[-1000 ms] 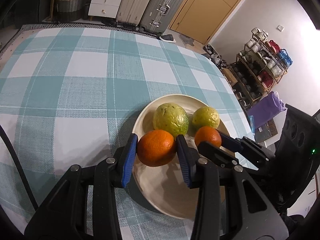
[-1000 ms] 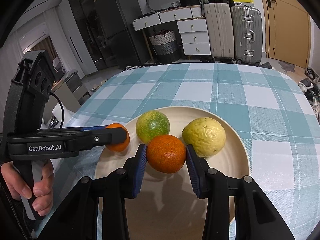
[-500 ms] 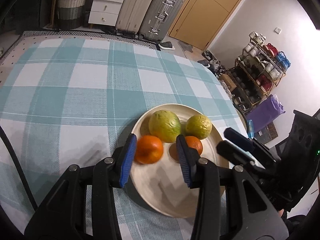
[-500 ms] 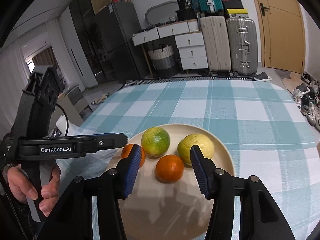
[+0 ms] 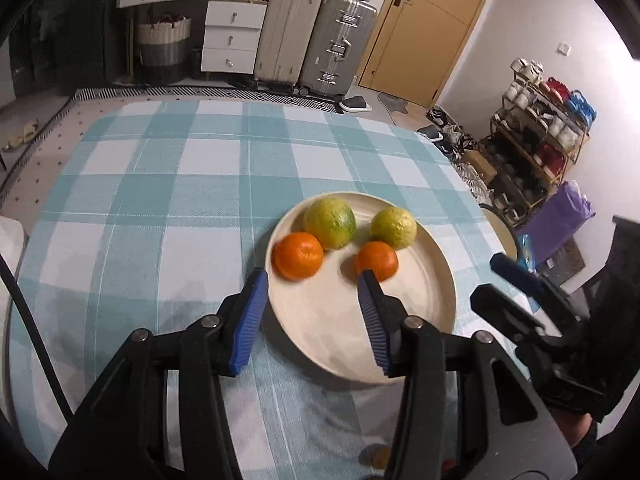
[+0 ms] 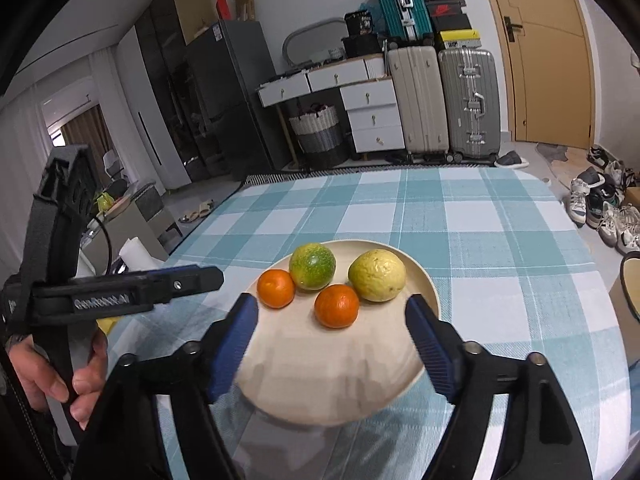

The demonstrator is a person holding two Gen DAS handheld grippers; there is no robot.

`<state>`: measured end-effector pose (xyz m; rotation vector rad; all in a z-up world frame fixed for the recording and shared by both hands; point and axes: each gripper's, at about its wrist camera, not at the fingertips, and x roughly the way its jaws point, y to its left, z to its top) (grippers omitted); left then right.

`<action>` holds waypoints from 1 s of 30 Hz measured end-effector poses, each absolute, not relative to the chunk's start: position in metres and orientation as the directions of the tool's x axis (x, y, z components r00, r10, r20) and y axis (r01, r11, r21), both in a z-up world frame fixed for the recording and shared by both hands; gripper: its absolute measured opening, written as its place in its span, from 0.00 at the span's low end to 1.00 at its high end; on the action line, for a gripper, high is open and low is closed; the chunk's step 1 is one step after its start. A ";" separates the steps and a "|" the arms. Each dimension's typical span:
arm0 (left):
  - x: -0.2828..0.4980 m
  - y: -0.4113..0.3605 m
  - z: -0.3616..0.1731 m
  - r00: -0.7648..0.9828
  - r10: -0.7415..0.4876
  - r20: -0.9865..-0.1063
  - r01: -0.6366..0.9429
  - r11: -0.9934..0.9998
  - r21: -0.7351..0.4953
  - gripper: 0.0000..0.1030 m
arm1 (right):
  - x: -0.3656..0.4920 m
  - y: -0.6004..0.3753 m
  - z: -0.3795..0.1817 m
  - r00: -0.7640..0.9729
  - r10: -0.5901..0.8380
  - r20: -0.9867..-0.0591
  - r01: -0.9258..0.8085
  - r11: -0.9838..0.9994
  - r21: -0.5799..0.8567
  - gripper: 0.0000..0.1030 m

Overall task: Organize fruits
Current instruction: 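Open both grippers to release the oranges onto the plate, then withdraw both grippers toward the remaining plums, tomatoes and brown fruits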

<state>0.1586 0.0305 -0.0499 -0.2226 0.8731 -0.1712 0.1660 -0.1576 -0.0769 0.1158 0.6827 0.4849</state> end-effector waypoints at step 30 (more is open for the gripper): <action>0.044 0.005 -0.018 0.745 -0.074 -0.663 0.010 0.995 -0.099 0.99 | 0.074 -0.192 -0.050 0.710 0.499 -0.497 -0.407 0.867 0.289 1.00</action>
